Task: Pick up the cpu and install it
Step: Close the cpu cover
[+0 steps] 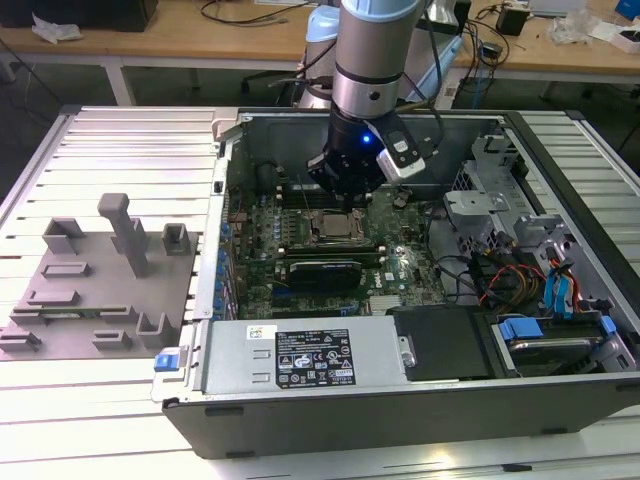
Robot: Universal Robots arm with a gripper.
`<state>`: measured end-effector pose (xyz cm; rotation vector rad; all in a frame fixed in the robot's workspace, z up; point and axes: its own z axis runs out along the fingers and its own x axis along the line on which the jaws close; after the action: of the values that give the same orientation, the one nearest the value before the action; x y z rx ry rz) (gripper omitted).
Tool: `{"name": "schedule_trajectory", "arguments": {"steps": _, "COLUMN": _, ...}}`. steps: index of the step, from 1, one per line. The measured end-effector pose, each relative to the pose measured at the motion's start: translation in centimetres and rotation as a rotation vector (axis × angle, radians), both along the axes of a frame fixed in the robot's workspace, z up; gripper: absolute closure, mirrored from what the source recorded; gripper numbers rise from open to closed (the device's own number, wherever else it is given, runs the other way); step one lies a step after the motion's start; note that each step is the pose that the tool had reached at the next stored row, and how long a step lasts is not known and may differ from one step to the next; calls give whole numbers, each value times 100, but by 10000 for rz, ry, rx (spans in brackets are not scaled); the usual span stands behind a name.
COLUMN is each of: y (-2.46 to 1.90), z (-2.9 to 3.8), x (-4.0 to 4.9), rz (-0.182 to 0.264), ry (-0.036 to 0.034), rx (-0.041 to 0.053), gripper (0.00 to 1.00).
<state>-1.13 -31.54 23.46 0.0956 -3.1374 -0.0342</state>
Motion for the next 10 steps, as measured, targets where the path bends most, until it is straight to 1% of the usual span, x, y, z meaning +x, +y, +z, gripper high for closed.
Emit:
{"name": "schedule_trajectory", "arguments": {"steps": 1, "y": -3, "z": -2, "x": -4, "rz": 2, "ry": -15, "rx": 3, "gripper": 89}}
{"name": "schedule_trajectory", "arguments": {"steps": 2, "y": -7, "z": -2, "x": -12, "rz": 2, "ry": -51, "rx": 2, "gripper": 89}}
{"name": "schedule_trajectory", "arguments": {"steps": 3, "y": -16, "z": -4, "x": -31, "rz": 1, "ry": -163, "rx": 0, "gripper": 89}}
{"name": "schedule_trajectory", "arguments": {"steps": 4, "y": -31, "z": -12, "x": -62, "rz": 1, "ry": -384, "rx": 0, "gripper": 89}}
{"name": "schedule_trajectory", "arguments": {"steps": 5, "y": -40, "z": -24, "x": -94, "rz": -1, "ry": -496, "rx": 3, "gripper": 89}}
{"name": "schedule_trajectory", "arguments": {"steps": 6, "y": -42, "z": -30, "x": -115, "rz": 0, "ry": -506, "rx": 4, "gripper": 89}}
{"name": "schedule_trajectory", "arguments": {"steps": 9, "y": -46, "z": -49, "x": -179, "rz": 1, "ry": -506, "rx": -10, "gripper": 89}}
{"name": "schedule_trajectory", "arguments": {"steps": 10, "y": -46, "z": -61, "x": -189, "rz": 0, "ry": -507, "rx": -43, "gripper": 89}}
